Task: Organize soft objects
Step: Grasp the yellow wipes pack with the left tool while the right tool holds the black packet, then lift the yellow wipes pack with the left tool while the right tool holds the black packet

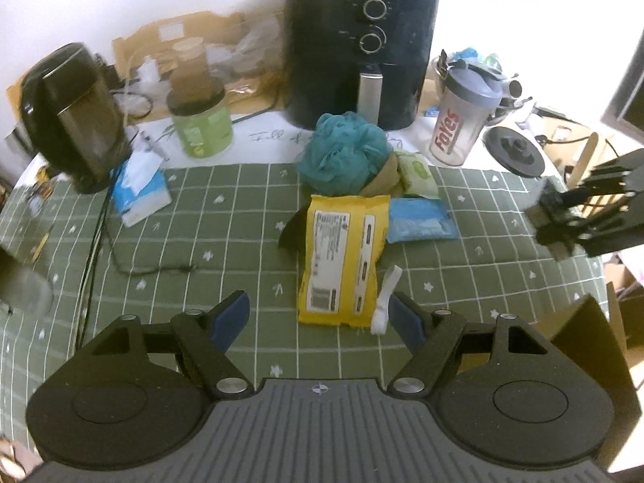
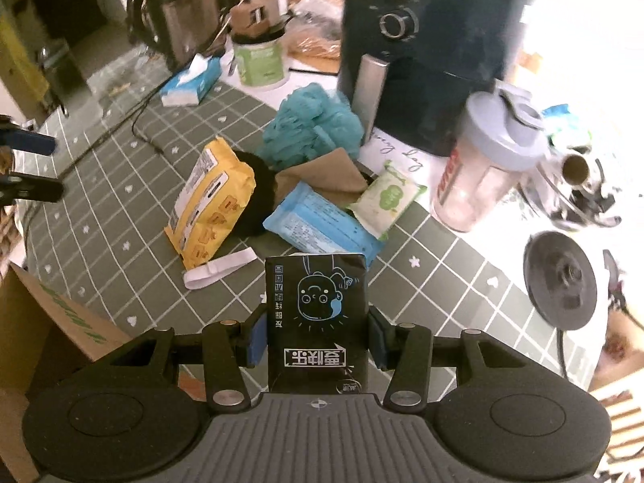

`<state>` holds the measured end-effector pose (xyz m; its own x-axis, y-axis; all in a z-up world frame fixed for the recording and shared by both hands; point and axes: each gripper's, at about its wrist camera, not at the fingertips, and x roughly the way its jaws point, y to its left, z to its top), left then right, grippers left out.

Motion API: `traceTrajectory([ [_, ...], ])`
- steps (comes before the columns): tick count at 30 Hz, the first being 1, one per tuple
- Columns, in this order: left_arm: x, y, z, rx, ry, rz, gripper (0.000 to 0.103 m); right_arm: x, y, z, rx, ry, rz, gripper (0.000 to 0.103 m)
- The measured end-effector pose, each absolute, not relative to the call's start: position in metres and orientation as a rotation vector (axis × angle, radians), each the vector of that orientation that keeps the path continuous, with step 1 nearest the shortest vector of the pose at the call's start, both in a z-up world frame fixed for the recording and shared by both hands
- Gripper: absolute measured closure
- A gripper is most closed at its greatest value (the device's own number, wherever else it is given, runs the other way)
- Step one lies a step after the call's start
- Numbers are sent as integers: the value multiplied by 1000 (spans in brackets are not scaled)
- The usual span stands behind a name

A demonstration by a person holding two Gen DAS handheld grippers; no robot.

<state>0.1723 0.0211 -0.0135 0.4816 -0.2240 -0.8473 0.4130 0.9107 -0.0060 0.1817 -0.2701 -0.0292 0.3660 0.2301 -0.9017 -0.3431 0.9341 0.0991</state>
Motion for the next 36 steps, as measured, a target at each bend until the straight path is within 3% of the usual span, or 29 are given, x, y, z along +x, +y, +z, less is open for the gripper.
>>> traceTrajectory([
  [14, 225, -1, -70, 294, 994, -587, 25, 137, -306, -4, 59, 1104, 247, 51],
  [22, 246, -12, -105, 287, 1020, -594, 16, 108, -323, 6, 158, 1088, 169, 51],
  [36, 278, -31, -163, 313, 1116, -612, 17, 73, -327, -8, 279, 1120, 93, 51],
])
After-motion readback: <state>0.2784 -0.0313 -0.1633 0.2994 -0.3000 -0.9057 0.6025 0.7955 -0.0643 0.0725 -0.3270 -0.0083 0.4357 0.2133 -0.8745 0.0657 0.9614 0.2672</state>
